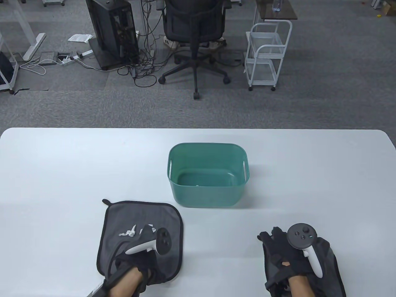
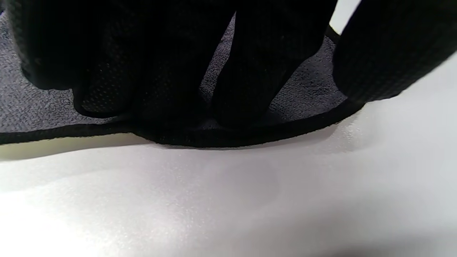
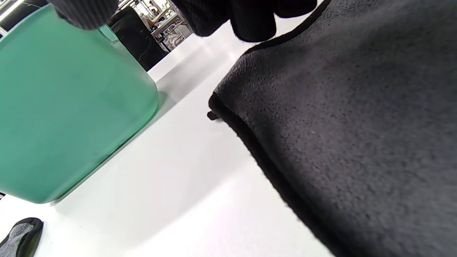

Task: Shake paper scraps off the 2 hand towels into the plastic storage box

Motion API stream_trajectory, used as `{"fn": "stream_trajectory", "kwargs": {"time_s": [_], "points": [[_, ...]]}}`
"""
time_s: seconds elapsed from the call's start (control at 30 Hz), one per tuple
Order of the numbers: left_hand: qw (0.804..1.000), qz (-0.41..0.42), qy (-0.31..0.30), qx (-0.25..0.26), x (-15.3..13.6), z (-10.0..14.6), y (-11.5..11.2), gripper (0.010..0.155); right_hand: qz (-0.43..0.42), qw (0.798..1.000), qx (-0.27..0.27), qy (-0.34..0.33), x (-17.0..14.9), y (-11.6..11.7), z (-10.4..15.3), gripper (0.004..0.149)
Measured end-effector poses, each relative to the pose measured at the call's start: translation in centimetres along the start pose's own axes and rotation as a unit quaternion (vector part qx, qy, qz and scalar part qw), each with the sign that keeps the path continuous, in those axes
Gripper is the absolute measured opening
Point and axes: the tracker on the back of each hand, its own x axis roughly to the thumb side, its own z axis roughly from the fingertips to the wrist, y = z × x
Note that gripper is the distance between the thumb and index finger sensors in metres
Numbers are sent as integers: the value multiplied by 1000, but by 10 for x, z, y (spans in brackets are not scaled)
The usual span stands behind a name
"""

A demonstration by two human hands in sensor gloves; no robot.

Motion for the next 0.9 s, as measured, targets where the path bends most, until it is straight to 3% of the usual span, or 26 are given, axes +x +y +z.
{"fn": "stream_trajectory", "kwargs": {"time_s": [0.5, 0.9], "points": [[995, -77, -66, 2, 46, 5, -9, 67, 9, 1000, 3, 5, 0, 1, -1, 76], [989, -97, -112, 1, 64, 9, -14, 68, 15, 1000, 3, 9, 0, 1, -1, 76]]}}
